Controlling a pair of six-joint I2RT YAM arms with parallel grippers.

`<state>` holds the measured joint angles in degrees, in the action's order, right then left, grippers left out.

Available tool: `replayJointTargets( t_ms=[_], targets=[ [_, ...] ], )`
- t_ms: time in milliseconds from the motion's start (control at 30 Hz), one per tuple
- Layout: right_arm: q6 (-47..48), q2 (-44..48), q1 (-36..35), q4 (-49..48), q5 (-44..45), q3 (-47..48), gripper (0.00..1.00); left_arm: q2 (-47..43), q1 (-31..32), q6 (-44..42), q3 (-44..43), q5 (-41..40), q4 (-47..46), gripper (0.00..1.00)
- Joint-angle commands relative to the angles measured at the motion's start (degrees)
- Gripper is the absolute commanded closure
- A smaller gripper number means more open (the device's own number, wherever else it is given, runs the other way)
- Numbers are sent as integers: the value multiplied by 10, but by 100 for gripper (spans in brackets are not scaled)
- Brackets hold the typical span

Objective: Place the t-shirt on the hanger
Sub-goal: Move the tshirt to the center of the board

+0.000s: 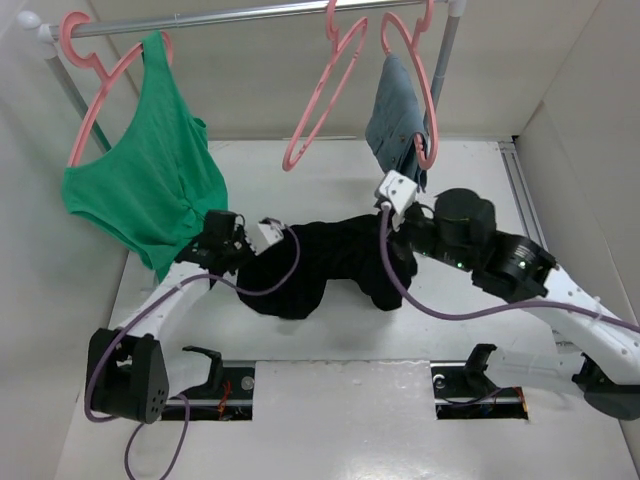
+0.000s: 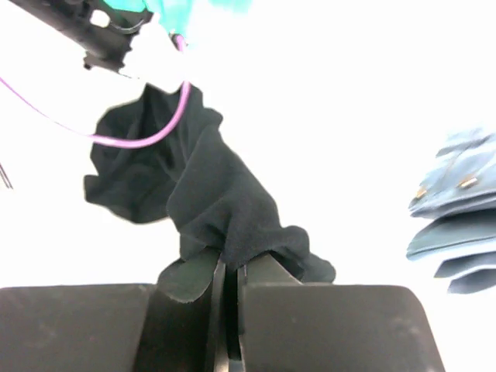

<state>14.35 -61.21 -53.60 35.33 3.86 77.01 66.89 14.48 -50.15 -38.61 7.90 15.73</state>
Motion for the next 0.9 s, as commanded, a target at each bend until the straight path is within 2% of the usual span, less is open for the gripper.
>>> replayJointTargets(
  t_ms=[0, 267, 467, 533, 600, 633, 700, 867],
  targets=[
    [33, 2, -1, -14, -37, 37, 100, -33, -46, 19, -59, 7, 5, 100],
    [28, 14, -1, -19, -81, 74, 100, -49, -87, 32, -131, 25, 57, 100],
    [-2, -26, 11, 24, 31, 55, 100, -55, -92, 32, -150, 35, 70, 100],
    [-12, -43, 40, 24, 35, 39, 100, -55, -92, 32, -150, 29, 55, 100],
    [-23, -72, 118, 5, -13, 17, 100, -55, -92, 41, -155, 22, 42, 100],
    [-23, -86, 142, -9, -68, 16, 100, -55, -92, 49, -162, 8, 27, 100],
    [-23, -135, 183, -53, -104, 41, 100, -55, -92, 73, -177, -3, 12, 100],
    [13, -200, 183, -54, -96, 200, 100, -42, -109, 124, -259, -39, -14, 100]
  ],
)
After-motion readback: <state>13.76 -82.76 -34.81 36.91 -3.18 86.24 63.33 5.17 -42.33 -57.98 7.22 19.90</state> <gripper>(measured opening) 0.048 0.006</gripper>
